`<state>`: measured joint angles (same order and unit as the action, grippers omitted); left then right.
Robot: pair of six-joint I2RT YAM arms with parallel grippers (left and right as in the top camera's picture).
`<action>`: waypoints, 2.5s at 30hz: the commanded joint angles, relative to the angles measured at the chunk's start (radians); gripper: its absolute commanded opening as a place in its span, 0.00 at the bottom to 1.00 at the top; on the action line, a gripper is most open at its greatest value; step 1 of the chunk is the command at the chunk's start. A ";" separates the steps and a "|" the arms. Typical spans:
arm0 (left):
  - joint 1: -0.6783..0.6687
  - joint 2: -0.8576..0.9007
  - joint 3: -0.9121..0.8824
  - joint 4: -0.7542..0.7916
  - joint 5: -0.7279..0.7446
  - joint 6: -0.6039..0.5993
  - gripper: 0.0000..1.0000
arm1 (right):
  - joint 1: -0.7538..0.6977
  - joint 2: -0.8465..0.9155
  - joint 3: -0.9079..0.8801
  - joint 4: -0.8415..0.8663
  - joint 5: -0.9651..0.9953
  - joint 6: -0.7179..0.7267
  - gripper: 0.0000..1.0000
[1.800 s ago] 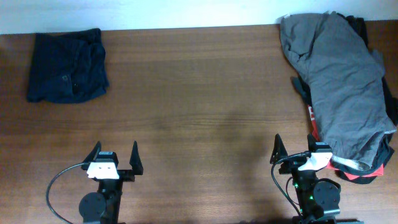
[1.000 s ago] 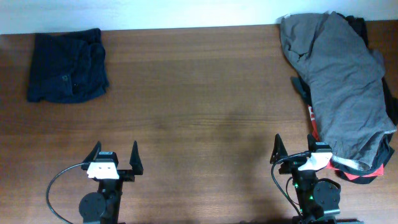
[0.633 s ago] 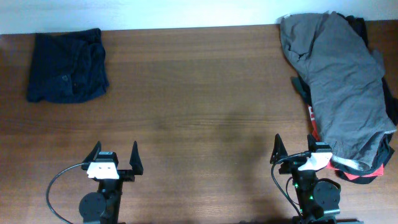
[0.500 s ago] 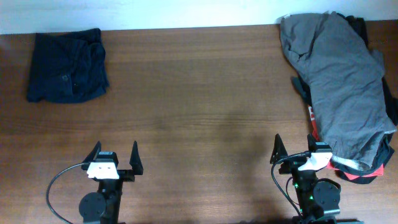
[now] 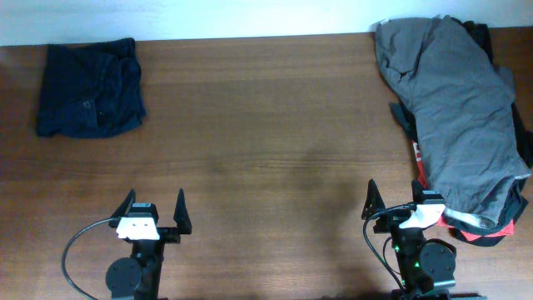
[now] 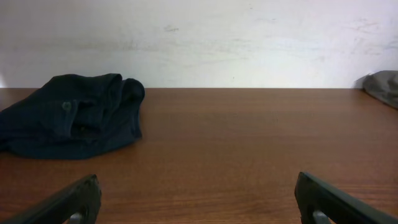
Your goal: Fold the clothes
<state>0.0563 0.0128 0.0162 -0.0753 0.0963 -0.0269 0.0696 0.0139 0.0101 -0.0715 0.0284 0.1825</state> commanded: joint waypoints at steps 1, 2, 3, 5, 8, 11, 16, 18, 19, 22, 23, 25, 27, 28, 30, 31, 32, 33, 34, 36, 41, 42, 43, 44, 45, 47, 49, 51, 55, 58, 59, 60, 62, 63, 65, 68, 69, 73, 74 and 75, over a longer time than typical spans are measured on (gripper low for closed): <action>-0.002 -0.006 -0.006 -0.001 -0.011 -0.003 0.99 | -0.005 -0.009 -0.005 -0.007 0.003 -0.002 0.99; -0.002 -0.006 -0.006 -0.001 -0.011 -0.003 0.99 | -0.005 -0.009 -0.005 -0.002 0.013 -0.002 0.99; -0.002 -0.006 -0.006 -0.001 -0.011 -0.003 0.99 | -0.005 -0.009 -0.005 0.000 0.018 -0.002 0.99; -0.002 -0.006 -0.006 -0.001 -0.011 -0.003 0.99 | -0.005 -0.009 -0.005 -0.005 0.017 -0.002 0.99; -0.002 -0.006 -0.006 -0.001 -0.011 -0.003 0.99 | -0.005 -0.008 -0.005 -0.004 0.019 -0.002 0.99; -0.002 -0.006 -0.006 0.000 -0.012 -0.003 0.99 | -0.005 -0.008 -0.005 0.040 0.040 -0.002 0.99; -0.002 -0.006 -0.006 0.052 0.037 -0.003 0.99 | -0.005 -0.008 -0.005 0.156 0.005 -0.002 0.99; -0.002 -0.006 -0.006 0.098 0.080 -0.003 0.99 | -0.005 -0.008 0.002 0.176 -0.029 -0.002 0.99; -0.002 -0.006 -0.006 0.120 0.083 -0.002 0.99 | -0.005 -0.008 0.009 0.174 -0.044 -0.002 0.99; -0.002 -0.005 -0.003 0.151 0.084 -0.003 0.99 | -0.005 -0.006 0.048 0.128 -0.066 -0.003 0.99; -0.002 -0.002 0.003 0.150 0.084 -0.003 0.99 | -0.005 -0.003 0.070 0.104 -0.067 -0.015 0.99; -0.002 0.019 0.021 0.141 0.085 -0.002 0.99 | -0.005 0.014 0.129 0.042 -0.070 -0.067 0.99; -0.002 0.053 0.045 0.142 0.104 -0.003 0.99 | -0.005 0.043 0.194 -0.020 -0.069 -0.103 0.99; -0.002 0.079 0.064 0.142 0.113 -0.003 0.99 | -0.005 0.071 0.240 -0.051 -0.069 -0.124 0.99; -0.002 0.143 0.110 0.142 0.124 -0.002 0.99 | -0.005 0.132 0.319 -0.090 -0.060 -0.127 0.99; -0.002 0.186 0.140 0.142 0.125 -0.002 0.99 | -0.005 0.168 0.360 -0.104 -0.058 -0.127 0.99; -0.002 0.227 0.169 0.142 0.126 -0.002 0.99 | -0.005 0.207 0.401 -0.118 -0.058 -0.127 0.99; -0.002 0.272 0.200 0.142 0.126 -0.002 0.99 | -0.005 0.241 0.436 -0.128 -0.058 -0.127 0.99; -0.002 0.338 0.246 0.141 0.128 -0.002 0.99 | -0.005 0.299 0.493 -0.148 -0.058 -0.127 0.99; -0.002 0.452 0.333 0.129 0.148 -0.001 0.99 | -0.005 0.392 0.581 -0.181 -0.059 -0.127 0.99; -0.002 0.768 0.598 0.048 0.261 0.021 0.99 | -0.005 0.653 0.812 -0.266 -0.074 -0.127 0.99; -0.002 0.840 0.660 0.028 0.285 0.021 0.99 | -0.005 0.708 0.861 -0.294 -0.074 -0.127 0.99; -0.002 0.901 0.713 0.008 0.305 0.021 0.99 | -0.005 0.764 0.911 -0.322 -0.074 -0.127 0.99; -0.002 0.961 0.765 -0.017 0.322 0.021 0.99 | -0.005 0.821 0.964 -0.354 -0.074 -0.127 0.99; -0.003 1.028 0.824 -0.048 0.340 0.021 0.99 | -0.005 0.876 1.019 -0.391 -0.074 -0.127 0.99; -0.008 1.138 0.923 -0.108 0.369 0.021 0.99 | -0.006 0.988 1.136 -0.472 -0.073 -0.127 0.99; -0.024 1.247 1.026 -0.179 0.371 0.021 0.99 | -0.006 1.103 1.259 -0.557 -0.073 -0.139 0.99; -0.045 1.346 1.121 -0.250 0.372 0.053 0.99 | -0.006 1.214 1.382 -0.643 -0.074 -0.161 0.99; -0.098 1.506 1.298 -0.408 0.372 0.175 0.99 | -0.006 1.405 1.605 -0.801 -0.076 -0.161 0.99; -0.126 1.574 1.361 -0.441 0.372 0.204 0.99 | -0.008 1.480 1.670 -0.831 -0.059 -0.173 0.98; -0.131 1.587 1.364 -0.436 0.372 0.204 0.99 | -0.013 1.493 1.673 -0.833 -0.059 -0.175 0.99; -0.135 1.596 1.364 -0.432 0.371 0.205 0.99 | -0.026 1.503 1.673 -0.836 -0.059 -0.172 0.99; -0.139 1.610 1.364 -0.434 0.372 0.204 0.99 | -0.063 1.517 1.673 -0.858 -0.060 -0.135 0.99; -0.139 1.614 1.364 -0.435 0.373 0.204 0.99 | -0.093 1.523 1.673 -0.871 -0.063 -0.109 0.99; -0.139 1.615 1.364 -0.433 0.379 0.204 0.99 | -0.180 1.537 1.673 -0.911 -0.062 -0.023 0.99; -0.139 1.615 1.364 -0.422 0.379 0.204 0.99 | -0.334 1.561 1.672 -0.993 -0.032 0.181 1.00; -0.139 1.615 1.364 -0.418 0.379 0.204 0.99 | -0.394 1.572 1.670 -1.017 -0.028 0.247 1.00; -0.139 1.615 1.364 -0.415 0.379 0.204 0.99 | -0.595 1.625 1.626 -1.025 -0.104 0.282 1.00; -0.139 1.616 1.364 -0.415 0.379 0.204 0.99 | -0.628 1.637 1.612 -1.025 -0.108 0.283 0.99; -0.140 1.619 1.364 -0.415 0.379 0.204 0.99 | -0.660 1.652 1.595 -1.026 -0.108 0.283 0.97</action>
<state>-0.0822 1.6207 1.3540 -0.4927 0.4606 0.1581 -0.5156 1.6314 1.6444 -1.0920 -0.0505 0.3824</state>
